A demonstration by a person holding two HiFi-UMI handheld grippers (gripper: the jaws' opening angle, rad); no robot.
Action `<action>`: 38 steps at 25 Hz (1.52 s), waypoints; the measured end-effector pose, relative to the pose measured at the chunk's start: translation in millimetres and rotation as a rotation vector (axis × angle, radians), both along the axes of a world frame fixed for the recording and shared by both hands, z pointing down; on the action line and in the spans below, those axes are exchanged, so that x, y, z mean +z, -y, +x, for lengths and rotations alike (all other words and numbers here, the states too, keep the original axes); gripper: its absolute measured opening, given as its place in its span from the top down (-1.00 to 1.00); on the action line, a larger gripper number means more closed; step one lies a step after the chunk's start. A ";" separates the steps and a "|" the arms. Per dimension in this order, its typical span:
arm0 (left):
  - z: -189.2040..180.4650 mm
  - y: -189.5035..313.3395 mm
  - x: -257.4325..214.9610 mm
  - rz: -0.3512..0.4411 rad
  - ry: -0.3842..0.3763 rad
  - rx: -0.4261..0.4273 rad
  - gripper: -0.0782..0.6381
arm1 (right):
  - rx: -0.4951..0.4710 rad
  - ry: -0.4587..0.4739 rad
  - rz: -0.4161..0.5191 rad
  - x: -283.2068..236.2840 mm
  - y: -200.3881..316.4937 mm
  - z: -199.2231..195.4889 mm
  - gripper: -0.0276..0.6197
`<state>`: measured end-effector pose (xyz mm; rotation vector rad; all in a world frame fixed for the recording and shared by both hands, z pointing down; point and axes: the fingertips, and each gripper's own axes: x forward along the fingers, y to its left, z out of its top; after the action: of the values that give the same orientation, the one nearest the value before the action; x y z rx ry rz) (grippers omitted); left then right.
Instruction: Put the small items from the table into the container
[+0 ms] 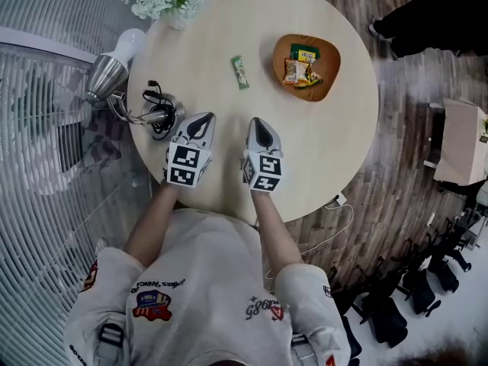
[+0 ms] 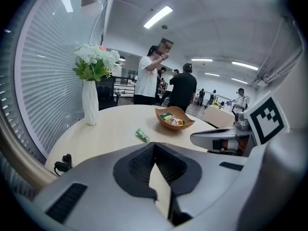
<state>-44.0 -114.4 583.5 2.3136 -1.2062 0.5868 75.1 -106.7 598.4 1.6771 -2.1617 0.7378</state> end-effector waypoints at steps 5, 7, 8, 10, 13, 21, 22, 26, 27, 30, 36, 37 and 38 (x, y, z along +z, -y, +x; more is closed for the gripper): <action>-5.3 -0.7 5.8 -0.003 -0.003 0.011 0.76 | -0.029 -0.008 -0.025 11.6 -13.1 -14.0 0.91; -6.3 -0.2 6.3 -0.003 -0.002 0.013 0.76 | -0.038 -0.016 -0.026 12.0 -13.7 -15.9 0.91; -7.1 0.2 6.6 -0.003 0.000 0.011 0.76 | -0.039 -0.019 -0.026 12.1 -13.8 -15.8 0.91; -9.2 1.5 7.5 -0.005 0.005 0.002 0.76 | -0.035 -0.023 -0.031 13.3 -13.4 -14.9 0.91; -10.5 4.3 9.1 -0.008 0.001 -0.001 0.76 | -0.028 -0.031 -0.037 15.6 -10.7 -12.8 0.91; -25.3 2.0 9.8 -0.027 -0.001 -0.007 0.76 | -0.095 -0.052 -0.056 30.7 27.3 -26.3 0.91; -26.5 0.4 9.8 -0.028 0.000 -0.006 0.76 | -0.116 -0.066 -0.061 35.0 38.2 -28.5 0.90; -34.8 -7.8 9.9 -0.030 0.005 -0.005 0.76 | -0.200 -0.137 -0.094 54.4 81.7 -39.4 0.77; -37.5 -9.8 8.8 -0.030 0.007 -0.008 0.76 | -0.216 -0.149 -0.108 59.7 91.0 -42.6 0.70; -45.3 -12.5 3.2 -0.023 0.010 -0.021 0.76 | -0.240 -0.189 -0.131 72.9 115.5 -48.2 0.56; -62.7 -12.9 3.7 -0.017 0.021 -0.040 0.76 | -0.200 -0.246 -0.141 98.4 142.2 -46.8 0.14; -66.4 -13.6 3.9 -0.018 0.025 -0.045 0.76 | -0.200 -0.249 -0.157 104.8 141.7 -47.2 0.13; -69.7 -14.2 3.8 -0.019 0.028 -0.051 0.76 | -0.200 -0.253 -0.173 110.0 140.6 -46.9 0.13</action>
<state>-113.6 -100.3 587.3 2.2594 -1.2630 0.6118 28.2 -247.3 708.3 1.3644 -1.9906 0.6016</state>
